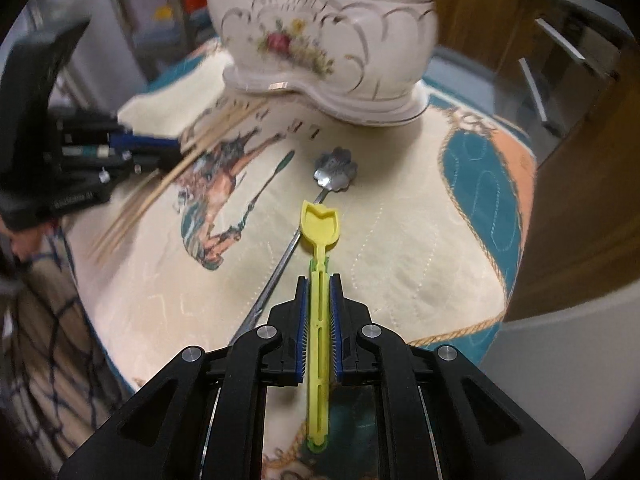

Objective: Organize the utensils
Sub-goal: 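Grasp another chopstick with the left tool while the right tool grasps the second yellow utensil, then lower the chopstick and yellow utensil into the holder cups and open both tools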

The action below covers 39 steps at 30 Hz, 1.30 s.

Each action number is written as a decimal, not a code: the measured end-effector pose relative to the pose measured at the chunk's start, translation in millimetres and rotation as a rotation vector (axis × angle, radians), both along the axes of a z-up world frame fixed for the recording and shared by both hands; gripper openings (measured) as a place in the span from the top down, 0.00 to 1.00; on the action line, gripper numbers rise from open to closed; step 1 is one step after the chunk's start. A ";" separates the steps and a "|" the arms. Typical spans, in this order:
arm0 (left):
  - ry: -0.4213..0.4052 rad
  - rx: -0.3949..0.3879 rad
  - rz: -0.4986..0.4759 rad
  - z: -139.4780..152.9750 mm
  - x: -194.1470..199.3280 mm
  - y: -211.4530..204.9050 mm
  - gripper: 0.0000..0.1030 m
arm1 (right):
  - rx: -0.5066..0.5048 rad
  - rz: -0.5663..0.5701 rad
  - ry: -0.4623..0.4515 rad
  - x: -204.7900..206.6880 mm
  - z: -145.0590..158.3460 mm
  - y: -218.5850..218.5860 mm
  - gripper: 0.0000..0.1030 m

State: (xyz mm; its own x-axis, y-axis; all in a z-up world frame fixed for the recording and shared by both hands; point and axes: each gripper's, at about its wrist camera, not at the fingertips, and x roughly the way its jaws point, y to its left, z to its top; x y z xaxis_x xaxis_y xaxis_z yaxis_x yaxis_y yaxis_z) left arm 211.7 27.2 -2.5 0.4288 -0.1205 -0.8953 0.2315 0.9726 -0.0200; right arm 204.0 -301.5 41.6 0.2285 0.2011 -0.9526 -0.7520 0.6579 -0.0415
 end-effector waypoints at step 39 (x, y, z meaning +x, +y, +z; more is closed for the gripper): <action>-0.581 -0.397 0.071 120.7 -53.0 36.6 0.95 | 0.761 -0.154 -0.215 14.8 111.3 -42.2 0.90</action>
